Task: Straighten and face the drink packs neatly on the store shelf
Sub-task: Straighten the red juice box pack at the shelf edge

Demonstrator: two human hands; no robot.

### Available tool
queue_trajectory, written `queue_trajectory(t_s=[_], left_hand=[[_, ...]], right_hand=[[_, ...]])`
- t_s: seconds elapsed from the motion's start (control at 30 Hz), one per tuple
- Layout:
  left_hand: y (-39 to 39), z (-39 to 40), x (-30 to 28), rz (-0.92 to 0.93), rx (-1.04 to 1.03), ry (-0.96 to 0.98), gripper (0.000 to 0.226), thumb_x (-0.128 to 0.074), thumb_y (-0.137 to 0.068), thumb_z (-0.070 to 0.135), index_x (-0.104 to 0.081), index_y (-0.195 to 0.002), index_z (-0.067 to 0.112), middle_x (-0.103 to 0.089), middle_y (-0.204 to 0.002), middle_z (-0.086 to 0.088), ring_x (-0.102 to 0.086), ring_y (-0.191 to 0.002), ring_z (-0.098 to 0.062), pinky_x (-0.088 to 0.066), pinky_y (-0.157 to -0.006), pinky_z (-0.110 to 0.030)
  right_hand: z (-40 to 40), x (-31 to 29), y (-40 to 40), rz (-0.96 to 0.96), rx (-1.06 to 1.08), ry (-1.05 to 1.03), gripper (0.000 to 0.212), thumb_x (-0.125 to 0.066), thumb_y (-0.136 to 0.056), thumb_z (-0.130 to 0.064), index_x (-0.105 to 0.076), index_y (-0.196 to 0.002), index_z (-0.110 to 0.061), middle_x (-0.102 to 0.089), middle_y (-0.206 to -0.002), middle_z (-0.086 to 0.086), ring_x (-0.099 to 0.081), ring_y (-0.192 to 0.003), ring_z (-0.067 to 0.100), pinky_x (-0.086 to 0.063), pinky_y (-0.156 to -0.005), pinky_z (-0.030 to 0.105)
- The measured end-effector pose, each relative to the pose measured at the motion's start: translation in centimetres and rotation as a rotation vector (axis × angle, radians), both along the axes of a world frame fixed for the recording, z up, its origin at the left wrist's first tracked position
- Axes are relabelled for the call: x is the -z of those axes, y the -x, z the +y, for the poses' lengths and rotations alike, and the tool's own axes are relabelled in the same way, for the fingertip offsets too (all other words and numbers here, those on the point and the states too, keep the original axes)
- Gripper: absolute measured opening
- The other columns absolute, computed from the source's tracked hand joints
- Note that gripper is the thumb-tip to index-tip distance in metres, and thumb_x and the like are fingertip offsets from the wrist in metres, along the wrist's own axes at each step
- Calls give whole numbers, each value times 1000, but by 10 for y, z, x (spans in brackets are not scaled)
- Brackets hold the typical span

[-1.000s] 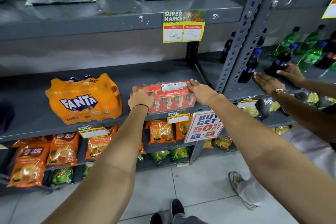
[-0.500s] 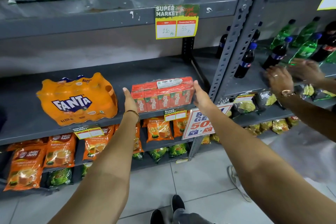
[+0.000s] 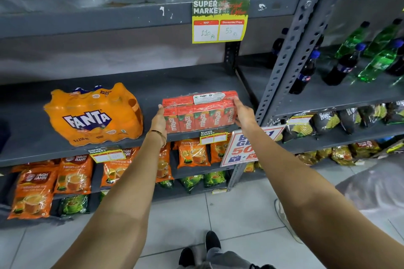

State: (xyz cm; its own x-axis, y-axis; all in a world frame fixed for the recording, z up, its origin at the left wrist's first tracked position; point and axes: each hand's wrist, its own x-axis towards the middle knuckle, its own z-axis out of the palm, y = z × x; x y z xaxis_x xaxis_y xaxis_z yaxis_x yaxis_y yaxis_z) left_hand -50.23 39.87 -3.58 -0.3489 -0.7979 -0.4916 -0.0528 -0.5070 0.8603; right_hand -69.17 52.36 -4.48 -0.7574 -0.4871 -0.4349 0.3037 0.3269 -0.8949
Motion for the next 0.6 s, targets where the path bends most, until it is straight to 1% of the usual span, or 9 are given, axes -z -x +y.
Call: queue_trajectory(t_s=[0.07, 0.13, 0.2, 0.27, 0.33, 0.4, 0.43, 0.53, 0.6], left_hand=[[3, 1, -1, -5, 15, -9, 43, -31, -98, 47, -57, -107, 14, -65, -105, -4, -62, -104, -24, -47, -97, -40], [7, 3, -2, -12, 23, -24, 41, -31, -98, 47, -55, -98, 14, -62, -108, -6, -61, -108, -25, -48, -95, -39], [11, 4, -3, -15, 32, -31, 39, -32, -98, 47, -53, -90, 15, -62, -102, -4, -62, -98, -22, -51, -85, -36], [14, 4, -3, -17, 38, -23, 39, -32, -98, 47, -53, -81, 19, -63, -92, -1, -64, -81, -17, -51, -74, -31], [16, 4, -3, -22, 45, -17, 38, -32, -98, 48, -51, -78, 22, -63, -84, 1, -61, -72, -14, -51, -71, -29], [17, 4, -2, -23, 53, -12, 39, -32, -98, 48, -52, -77, 22, -62, -80, 2, -61, -70, -13, -51, -71, -29], [18, 4, -1, -24, 57, -10, 39, -31, -98, 48, -52, -77, 22, -62, -79, 2, -61, -70, -13, -51, -71, -29], [20, 6, 0, -22, 63, -10, 39, -32, -98, 49, -52, -78, 22, -63, -79, 2, -61, -71, -13, -51, -72, -29], [22, 6, 0, -27, 65, -9, 39, -32, -97, 49, -53, -78, 22, -63, -79, 2, -62, -71, -13, -52, -72, -30]], right_hand=[[2, 4, 4, 23, 9, -4, 46, -54, -87, -56, -57, -103, -13, -71, -107, 11, -68, -98, 24, -51, -99, 43], [5, 5, 7, 21, 17, 0, 49, -56, -86, -55, -55, -110, -13, -69, -110, 11, -68, -98, 23, -52, -98, 42], [7, 2, 9, 12, 30, 12, 44, -56, -88, -52, -51, -108, -13, -67, -105, 8, -66, -94, 21, -52, -98, 40], [8, 1, 13, -1, 46, 25, 38, -55, -90, -47, -51, -104, -13, -66, -102, 8, -64, -90, 20, -51, -98, 39], [9, 2, 16, -4, 48, 33, 35, -55, -91, -46, -53, -101, -12, -67, -103, 8, -64, -90, 19, -51, -99, 40], [11, 1, 16, 3, 48, 34, 33, -54, -91, -46, -54, -94, -13, -66, -99, 7, -63, -90, 19, -50, -100, 40], [11, 0, 17, 4, 47, 34, 34, -54, -91, -47, -56, -95, -13, -66, -99, 7, -63, -91, 20, -49, -101, 40], [12, 0, 19, -2, 56, 25, 50, -54, -91, -47, -54, -121, -7, -67, -112, 10, -63, -92, 20, -50, -100, 40], [14, -2, 20, -5, 58, 18, 51, -54, -91, -46, -53, -124, -7, -66, -107, 9, -63, -92, 19, -50, -100, 39]])
